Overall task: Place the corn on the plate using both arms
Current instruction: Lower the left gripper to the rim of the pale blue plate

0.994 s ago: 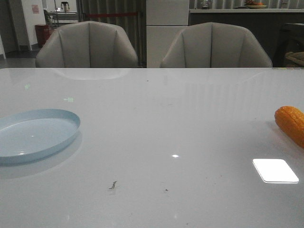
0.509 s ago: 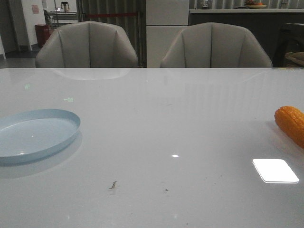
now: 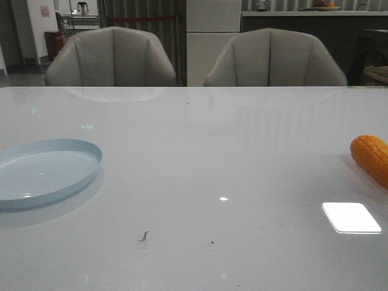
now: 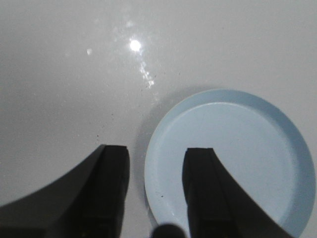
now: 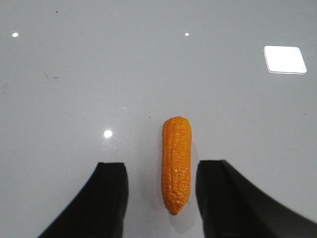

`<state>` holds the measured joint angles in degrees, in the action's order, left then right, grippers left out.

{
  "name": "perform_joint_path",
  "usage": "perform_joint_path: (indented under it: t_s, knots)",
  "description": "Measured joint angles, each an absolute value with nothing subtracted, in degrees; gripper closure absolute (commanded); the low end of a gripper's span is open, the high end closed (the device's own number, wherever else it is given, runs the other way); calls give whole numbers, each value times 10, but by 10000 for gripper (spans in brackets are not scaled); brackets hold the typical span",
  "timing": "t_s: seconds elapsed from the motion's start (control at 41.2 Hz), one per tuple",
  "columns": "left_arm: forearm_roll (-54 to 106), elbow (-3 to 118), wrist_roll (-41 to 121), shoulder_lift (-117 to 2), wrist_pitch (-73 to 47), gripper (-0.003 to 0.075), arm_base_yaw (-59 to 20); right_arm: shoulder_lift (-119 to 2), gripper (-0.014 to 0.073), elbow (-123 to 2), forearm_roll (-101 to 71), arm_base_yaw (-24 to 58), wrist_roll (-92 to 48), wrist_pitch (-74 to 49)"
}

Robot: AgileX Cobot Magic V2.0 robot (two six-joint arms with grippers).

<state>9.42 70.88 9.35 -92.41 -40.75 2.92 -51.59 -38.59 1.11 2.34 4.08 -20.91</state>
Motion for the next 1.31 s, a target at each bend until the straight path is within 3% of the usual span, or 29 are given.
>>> perform_joint_path:
  t_s: [0.364, 0.703, 0.848, 1.091, 1.309]
  knots:
    - [94, 729, 92, -1061, -422, 376, 29, -516, 159, -386, 11, 23, 41, -209]
    - [97, 730, 92, -1109, -421, 382, 29, -516, 159, -386, 11, 23, 41, -209]
    - [97, 731, 92, -1115, -418, 432, 29, -516, 159, -386, 11, 23, 41, -209]
    - [97, 731, 92, -1115, -418, 631, 29, -516, 159, -386, 11, 23, 41, -209]
    - [98, 731, 92, -1115, -418, 627, 29, -516, 159, -386, 11, 23, 41, -209]
